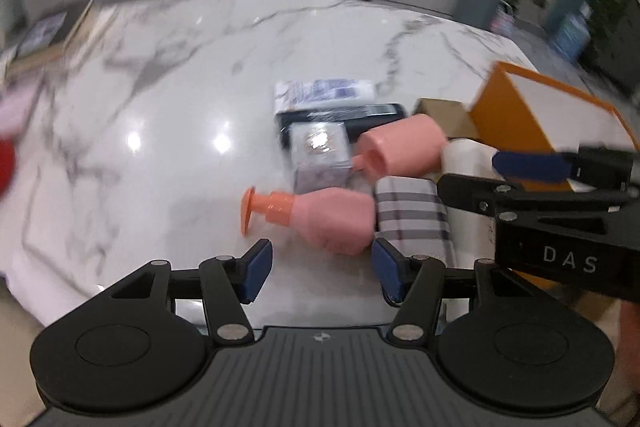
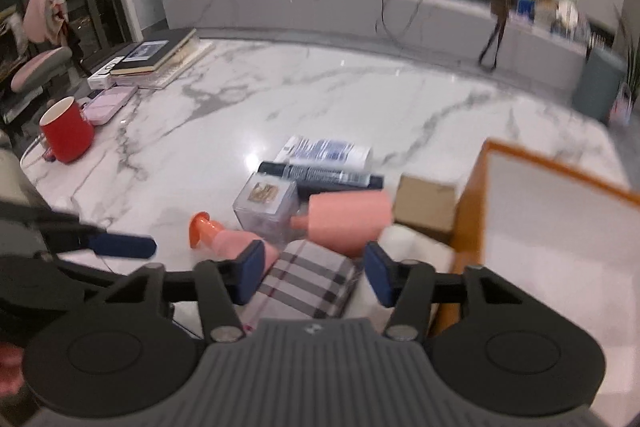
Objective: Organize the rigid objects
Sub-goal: 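Move both tools toward the pink pump bottle and clear cube box, then grasp the pink pump bottle with the left tool while the right tool grasps the clear cube box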
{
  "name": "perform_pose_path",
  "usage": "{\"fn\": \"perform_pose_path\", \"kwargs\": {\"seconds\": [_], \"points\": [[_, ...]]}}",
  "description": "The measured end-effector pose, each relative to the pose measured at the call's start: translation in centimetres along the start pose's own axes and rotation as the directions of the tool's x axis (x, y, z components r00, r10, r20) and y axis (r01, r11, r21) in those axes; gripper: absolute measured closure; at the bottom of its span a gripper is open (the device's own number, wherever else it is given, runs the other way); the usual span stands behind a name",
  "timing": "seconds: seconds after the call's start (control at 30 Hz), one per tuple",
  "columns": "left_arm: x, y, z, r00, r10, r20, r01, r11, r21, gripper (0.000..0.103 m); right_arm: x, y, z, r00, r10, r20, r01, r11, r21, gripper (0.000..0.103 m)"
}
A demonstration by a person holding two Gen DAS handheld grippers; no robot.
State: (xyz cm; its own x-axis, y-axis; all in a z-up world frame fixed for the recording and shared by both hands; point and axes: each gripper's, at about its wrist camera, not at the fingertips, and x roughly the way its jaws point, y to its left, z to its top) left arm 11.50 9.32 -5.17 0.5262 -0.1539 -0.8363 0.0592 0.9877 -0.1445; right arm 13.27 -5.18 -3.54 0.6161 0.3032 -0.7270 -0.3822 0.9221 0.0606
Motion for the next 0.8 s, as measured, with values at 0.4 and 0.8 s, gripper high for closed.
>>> {"fn": "perform_pose_path", "kwargs": {"seconds": [0.4,0.8], "points": [[3.9,5.1,2.1,0.997,-0.068,-0.032,0.048,0.901,-0.431,0.040,5.7,0.4,1.4,0.996,-0.041,-0.078,0.036,0.997,-0.068,0.063],[6.8,6.7,2.5,0.989,-0.138,-0.048,0.086,0.819,-0.567,0.035,8.4,2.1,1.6,0.994,0.038,-0.107,-0.048,0.994,-0.100,0.065]]}}
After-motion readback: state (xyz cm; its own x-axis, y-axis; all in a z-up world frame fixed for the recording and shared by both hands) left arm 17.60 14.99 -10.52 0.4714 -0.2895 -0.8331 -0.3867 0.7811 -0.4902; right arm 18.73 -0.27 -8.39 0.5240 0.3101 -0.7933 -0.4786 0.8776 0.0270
